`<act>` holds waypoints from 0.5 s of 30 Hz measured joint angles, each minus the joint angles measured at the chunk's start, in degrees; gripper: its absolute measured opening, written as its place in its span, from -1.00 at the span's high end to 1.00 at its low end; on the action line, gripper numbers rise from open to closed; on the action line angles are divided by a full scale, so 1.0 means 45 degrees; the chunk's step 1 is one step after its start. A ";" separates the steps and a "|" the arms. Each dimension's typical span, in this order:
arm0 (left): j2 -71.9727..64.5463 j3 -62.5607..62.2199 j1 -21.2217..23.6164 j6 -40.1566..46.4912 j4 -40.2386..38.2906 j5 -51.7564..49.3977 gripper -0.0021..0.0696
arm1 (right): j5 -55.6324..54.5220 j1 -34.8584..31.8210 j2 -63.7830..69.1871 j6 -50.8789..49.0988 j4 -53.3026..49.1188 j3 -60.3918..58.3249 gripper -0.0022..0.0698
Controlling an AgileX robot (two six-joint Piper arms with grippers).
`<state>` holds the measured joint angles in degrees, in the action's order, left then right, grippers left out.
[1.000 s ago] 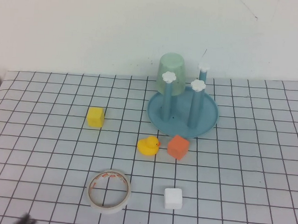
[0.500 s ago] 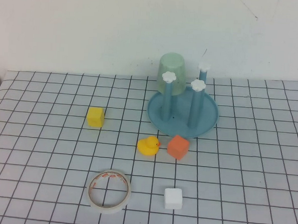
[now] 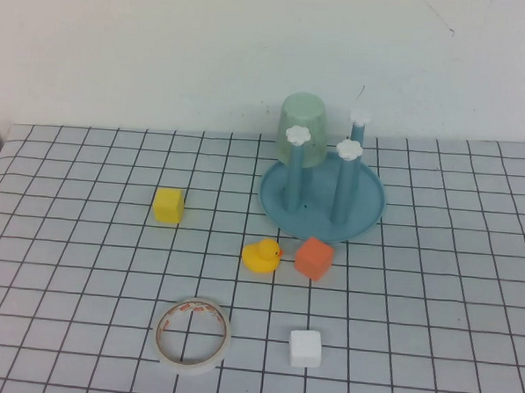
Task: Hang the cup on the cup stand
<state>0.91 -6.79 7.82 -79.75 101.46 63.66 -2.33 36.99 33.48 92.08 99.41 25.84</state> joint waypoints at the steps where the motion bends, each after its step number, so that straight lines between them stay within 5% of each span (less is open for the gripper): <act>1: 0.0000 0.0000 0.0000 0.0000 0.0000 0.0000 0.94 | 0.0293 0.0000 0.0000 0.0000 0.0000 -0.0119 0.94; 15: 0.0000 0.0000 0.0000 -0.0083 0.0000 0.0088 0.94 | 0.1658 0.0000 -0.0127 0.1851 0.0000 -0.0618 0.94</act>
<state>0.91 -6.79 7.82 -80.13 101.46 64.05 5.14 36.99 32.91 100.41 99.41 23.06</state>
